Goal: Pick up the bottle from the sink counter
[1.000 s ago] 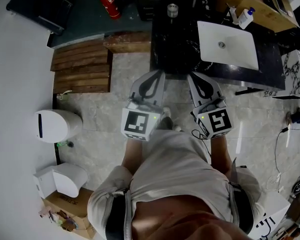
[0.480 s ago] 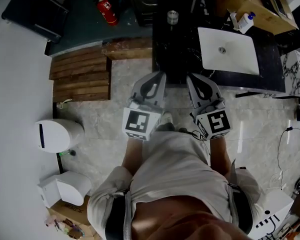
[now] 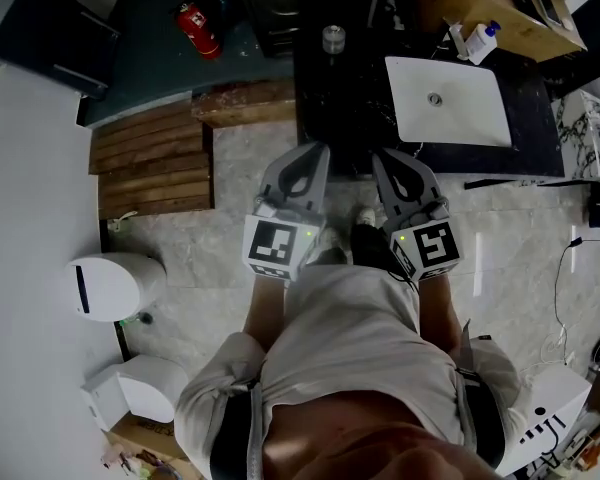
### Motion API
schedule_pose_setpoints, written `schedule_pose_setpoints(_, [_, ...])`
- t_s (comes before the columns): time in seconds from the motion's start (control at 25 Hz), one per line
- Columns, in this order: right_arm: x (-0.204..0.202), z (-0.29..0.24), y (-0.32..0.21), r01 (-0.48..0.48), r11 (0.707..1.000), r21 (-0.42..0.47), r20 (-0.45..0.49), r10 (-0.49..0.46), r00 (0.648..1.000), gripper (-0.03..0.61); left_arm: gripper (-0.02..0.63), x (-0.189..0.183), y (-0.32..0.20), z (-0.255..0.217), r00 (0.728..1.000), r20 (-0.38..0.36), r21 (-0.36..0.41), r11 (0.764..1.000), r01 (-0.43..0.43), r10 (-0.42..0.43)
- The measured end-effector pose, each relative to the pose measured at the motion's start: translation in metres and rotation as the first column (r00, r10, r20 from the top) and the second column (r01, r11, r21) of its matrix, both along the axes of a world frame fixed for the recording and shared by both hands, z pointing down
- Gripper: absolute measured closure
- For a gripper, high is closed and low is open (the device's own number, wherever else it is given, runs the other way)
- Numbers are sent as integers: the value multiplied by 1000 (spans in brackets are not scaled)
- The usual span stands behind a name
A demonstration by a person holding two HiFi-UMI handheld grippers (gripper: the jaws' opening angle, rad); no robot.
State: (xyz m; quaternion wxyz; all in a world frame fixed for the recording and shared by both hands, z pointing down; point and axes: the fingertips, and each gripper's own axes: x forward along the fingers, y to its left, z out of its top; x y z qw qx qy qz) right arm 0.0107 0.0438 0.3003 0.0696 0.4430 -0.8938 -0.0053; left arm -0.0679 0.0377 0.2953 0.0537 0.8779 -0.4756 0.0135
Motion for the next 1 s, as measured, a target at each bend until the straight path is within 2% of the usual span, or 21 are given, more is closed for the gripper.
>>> schedule_pose_setpoints(0.6, [2,4,-52,77,997,-18,23,-77,997,586,612,-2,-45,3,996,22,-18,996,85,-85])
schedule_pose_setpoints(1.0, [18,0,-98,119,993,-8,26,-119,993,586,612,16,-87,-4,993,27,-1,993,118,-118])
